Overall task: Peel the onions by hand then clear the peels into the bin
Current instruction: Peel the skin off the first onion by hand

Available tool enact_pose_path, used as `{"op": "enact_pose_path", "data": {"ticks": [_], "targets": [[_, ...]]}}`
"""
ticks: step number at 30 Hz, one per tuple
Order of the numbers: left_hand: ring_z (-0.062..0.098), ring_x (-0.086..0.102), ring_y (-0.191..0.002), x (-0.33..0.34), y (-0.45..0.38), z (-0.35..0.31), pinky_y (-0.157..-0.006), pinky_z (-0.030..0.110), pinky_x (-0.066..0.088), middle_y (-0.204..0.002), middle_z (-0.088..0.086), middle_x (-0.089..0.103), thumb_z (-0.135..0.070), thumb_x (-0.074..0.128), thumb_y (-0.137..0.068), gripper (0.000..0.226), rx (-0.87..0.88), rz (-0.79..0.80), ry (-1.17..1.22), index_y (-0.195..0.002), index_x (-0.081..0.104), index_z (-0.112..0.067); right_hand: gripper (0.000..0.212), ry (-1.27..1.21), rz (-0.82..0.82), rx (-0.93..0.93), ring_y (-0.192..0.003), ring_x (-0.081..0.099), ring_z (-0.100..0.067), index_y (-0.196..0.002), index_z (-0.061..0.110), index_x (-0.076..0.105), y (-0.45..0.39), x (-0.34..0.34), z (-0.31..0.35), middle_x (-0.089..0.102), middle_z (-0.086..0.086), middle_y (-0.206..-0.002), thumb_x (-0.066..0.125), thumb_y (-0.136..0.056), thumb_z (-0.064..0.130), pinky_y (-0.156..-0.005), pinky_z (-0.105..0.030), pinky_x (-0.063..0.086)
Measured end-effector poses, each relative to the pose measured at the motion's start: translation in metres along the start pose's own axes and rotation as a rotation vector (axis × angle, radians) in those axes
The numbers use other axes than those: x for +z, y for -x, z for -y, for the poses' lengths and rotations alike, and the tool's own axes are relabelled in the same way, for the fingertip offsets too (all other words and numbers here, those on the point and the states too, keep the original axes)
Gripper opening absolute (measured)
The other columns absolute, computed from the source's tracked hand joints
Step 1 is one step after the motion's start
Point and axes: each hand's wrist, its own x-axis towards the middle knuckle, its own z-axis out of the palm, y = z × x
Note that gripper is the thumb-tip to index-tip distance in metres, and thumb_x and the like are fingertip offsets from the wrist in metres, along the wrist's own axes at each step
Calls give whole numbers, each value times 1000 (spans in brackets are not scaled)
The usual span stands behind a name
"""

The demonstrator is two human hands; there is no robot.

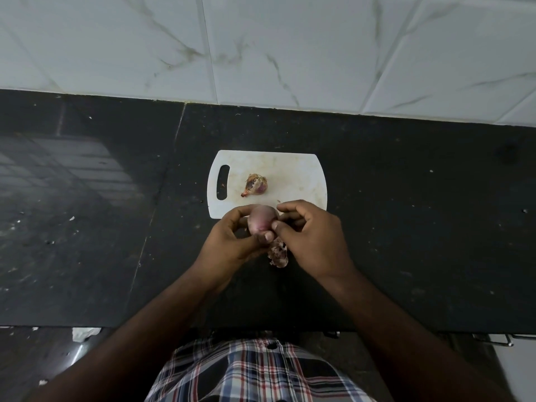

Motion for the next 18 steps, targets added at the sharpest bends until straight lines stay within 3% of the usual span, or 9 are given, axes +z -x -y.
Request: {"op": "enact_pose_path", "data": {"ticks": [5, 10, 14, 18], "targets": [[12, 71, -105, 1, 3, 0, -82, 23, 58, -118, -3, 71, -5, 85, -72, 61, 140, -28, -262, -128, 63, -16, 21, -54, -96, 56, -82, 68, 0, -102, 19, 75, 4, 9, 2, 73, 11, -89, 73, -84, 10, -75, -22, 59], [14, 70, -107, 0, 0, -5, -85, 23, 57, -120, -2, 68, -5, 83, -76, 59, 179, -8, -370, -130, 62, -16, 21, -131, -83, 14, -71, 68, -3, -98, 19, 68, 6, 12, 5, 69, 6, -85, 63, -86, 2, -65, -26, 59], [15, 72, -103, 0, 2, -7, -80, 22, 57, -116, 5, 71, -6, 82, -74, 55, 121, 45, -243, -126, 64, -13, 21, -215, -65, 89, -75, 66, -7, -96, 22, 68, -5, 7, -2, 68, 6, -86, 60, -87, 4, -69, -30, 57], [30, 70, -110, -9, 3, 1, -86, 35, 59, -126, 20, 66, -3, 76, -74, 58, -3, 85, 58, -130, 61, -5, 23, -158, 24, 130, -83, 67, 0, -106, 21, 73, -13, -8, -17, 71, 7, -95, 60, -93, 7, -67, -16, 54]]}}
